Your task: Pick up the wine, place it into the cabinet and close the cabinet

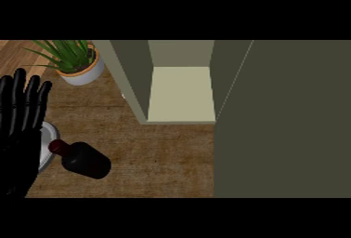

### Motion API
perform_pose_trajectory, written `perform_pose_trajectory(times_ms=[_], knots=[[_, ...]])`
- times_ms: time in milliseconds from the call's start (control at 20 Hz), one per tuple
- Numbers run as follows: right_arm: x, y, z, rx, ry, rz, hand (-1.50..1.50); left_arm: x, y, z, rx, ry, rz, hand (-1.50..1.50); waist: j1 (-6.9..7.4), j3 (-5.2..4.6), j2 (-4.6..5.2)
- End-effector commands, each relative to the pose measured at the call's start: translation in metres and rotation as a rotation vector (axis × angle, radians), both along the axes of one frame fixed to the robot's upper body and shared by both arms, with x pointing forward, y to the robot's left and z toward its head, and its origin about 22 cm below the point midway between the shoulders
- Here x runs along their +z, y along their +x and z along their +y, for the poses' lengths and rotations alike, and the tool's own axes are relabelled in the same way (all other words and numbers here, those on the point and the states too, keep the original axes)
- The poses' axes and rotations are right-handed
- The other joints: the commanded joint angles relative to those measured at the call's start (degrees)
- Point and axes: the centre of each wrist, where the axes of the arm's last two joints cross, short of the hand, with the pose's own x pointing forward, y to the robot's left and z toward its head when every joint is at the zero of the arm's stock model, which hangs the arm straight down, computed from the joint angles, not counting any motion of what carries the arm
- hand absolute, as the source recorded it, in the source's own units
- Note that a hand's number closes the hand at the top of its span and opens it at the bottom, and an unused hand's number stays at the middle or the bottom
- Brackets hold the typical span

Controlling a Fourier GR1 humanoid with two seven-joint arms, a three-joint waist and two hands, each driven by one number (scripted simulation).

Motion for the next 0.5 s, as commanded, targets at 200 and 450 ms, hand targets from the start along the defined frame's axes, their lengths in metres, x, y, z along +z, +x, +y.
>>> perform_pose_trajectory(times_ms=[200,450], knots=[[-0.004,-0.027,0.000,0.003,-0.028,0.026,-1.50,-0.002,-0.030,0.003,-0.326,0.078,-0.058,-1.50,0.33,0.10,1.83],[-0.003,-0.046,0.022,0.293,-0.002,0.134,-1.50,-0.014,-0.048,-0.013,-0.513,-0.142,0.156,-1.50,0.30,0.12,1.69]])
